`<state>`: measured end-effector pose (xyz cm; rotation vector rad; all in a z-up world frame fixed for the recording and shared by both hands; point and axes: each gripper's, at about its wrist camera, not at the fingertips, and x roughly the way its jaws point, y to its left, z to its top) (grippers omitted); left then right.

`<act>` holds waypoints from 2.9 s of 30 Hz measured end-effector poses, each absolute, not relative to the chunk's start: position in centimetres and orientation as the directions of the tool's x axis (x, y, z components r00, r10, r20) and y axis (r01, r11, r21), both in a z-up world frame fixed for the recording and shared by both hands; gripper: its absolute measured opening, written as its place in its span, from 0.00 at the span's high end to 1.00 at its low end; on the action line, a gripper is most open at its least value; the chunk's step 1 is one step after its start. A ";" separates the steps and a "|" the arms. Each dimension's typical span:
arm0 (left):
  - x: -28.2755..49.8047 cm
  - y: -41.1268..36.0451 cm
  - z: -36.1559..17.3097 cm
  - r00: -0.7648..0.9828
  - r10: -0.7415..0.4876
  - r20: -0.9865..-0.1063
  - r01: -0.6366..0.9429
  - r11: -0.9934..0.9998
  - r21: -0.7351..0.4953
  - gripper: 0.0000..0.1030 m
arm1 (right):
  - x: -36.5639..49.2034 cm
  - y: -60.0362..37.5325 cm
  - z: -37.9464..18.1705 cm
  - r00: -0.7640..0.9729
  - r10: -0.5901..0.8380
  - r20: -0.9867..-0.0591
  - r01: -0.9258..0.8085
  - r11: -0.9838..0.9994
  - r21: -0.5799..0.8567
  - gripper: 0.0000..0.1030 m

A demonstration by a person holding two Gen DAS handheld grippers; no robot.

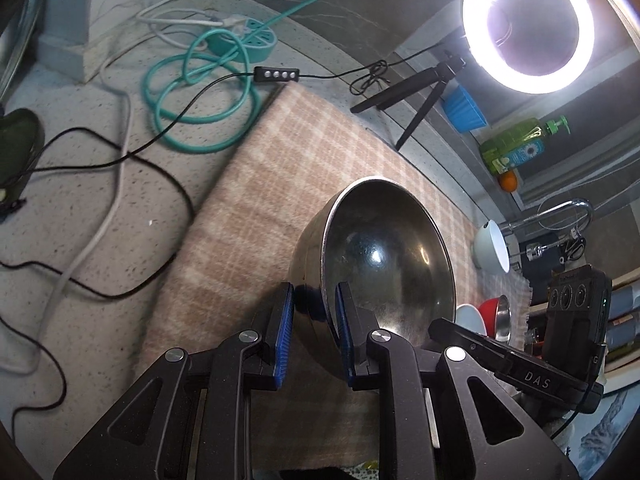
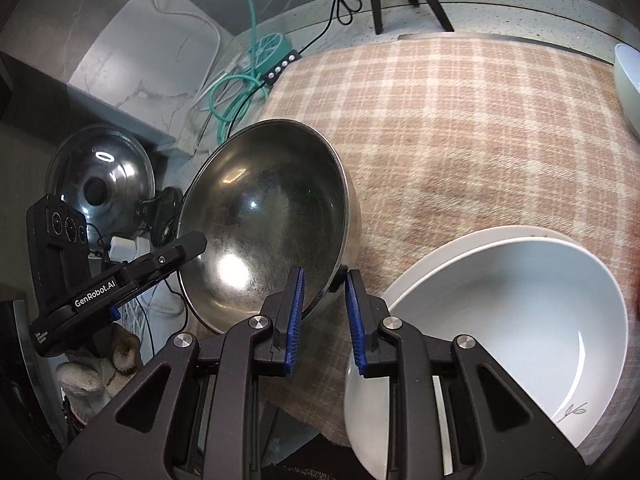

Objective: Organize plates and bowls

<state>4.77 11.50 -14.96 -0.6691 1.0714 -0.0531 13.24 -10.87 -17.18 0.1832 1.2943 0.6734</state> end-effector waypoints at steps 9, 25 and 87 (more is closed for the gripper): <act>2.4 12.4 -15.8 0.490 -0.347 -0.800 -0.313 0.786 -0.533 0.82 | 11.9 -9.9 -17.8 0.086 0.555 -0.828 -0.387 0.784 0.485 0.79; 1.9 12.4 -16.3 0.473 -0.325 -0.819 -0.325 0.800 -0.505 0.83 | 11.2 -9.6 -18.1 0.074 0.549 -0.833 -0.400 0.781 0.479 0.79; 10.5 -11.4 -10.5 0.430 -0.544 -0.721 0.113 0.824 -0.554 0.75 | 13.4 -43.4 -12.0 0.491 0.333 -0.805 -0.031 0.930 0.365 0.46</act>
